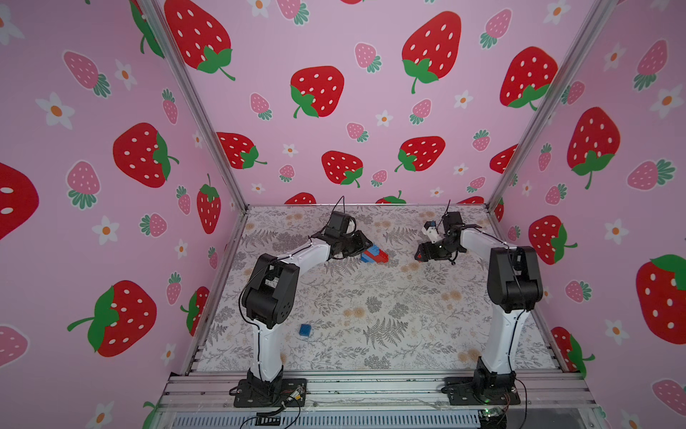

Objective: Assemble a heart with lego
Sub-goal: Pick up the lego brick from the center of the board.

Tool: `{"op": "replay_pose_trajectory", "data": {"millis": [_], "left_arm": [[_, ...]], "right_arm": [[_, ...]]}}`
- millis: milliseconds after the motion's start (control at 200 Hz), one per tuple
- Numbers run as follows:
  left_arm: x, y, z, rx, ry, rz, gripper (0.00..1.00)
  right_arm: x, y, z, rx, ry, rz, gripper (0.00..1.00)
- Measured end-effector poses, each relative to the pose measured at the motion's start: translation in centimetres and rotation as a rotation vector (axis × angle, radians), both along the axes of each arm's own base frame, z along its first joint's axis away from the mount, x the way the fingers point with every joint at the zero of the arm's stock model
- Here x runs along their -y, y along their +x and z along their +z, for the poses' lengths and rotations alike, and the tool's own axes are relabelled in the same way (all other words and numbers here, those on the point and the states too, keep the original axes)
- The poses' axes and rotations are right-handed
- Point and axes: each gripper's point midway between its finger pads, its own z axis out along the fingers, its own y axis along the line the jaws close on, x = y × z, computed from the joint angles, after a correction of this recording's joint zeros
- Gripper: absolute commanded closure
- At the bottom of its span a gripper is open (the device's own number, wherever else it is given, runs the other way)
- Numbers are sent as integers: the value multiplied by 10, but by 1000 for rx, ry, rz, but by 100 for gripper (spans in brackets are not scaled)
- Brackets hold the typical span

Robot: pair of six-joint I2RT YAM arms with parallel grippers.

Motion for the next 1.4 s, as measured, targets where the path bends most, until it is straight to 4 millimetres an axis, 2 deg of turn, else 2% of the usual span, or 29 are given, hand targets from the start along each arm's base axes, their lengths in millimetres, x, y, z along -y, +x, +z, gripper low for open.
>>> {"op": "replay_pose_trajectory", "data": {"millis": [220, 300, 495, 630, 880, 950, 1055, 1191, 1301, 1401], "left_arm": [[-4, -10, 1, -30, -28, 11, 66], [-4, -13, 3, -40, -41, 9, 66], [-4, -22, 4, -55, -69, 8, 66], [-6, -32, 3, -66, -70, 5, 65], [-9, -38, 12, -46, -67, -4, 54], [-9, -38, 13, -41, -62, -4, 49], [-13, -39, 10, -35, -34, -1, 40], [-19, -42, 1, -45, 30, 7, 36], [-18, -43, 2, -34, 85, 6, 34], [-13, -38, 12, -1, 114, 1, 33]], "right_arm": [[-1, 3, -3, 14, -31, 32, 34], [-3, 5, -1, 23, -33, 38, 42], [-8, 10, 4, 39, -40, 50, 42], [-10, 14, 4, 39, -48, 53, 46], [-10, 10, -1, 20, -83, 52, 47], [-9, 8, -1, 14, -91, 51, 58], [-8, 9, -1, 13, -101, 42, 62], [-4, 9, 0, 8, -121, 14, 68], [-1, 0, 3, -26, -137, -14, 68], [-3, -15, 15, -64, -147, -39, 68]]}}
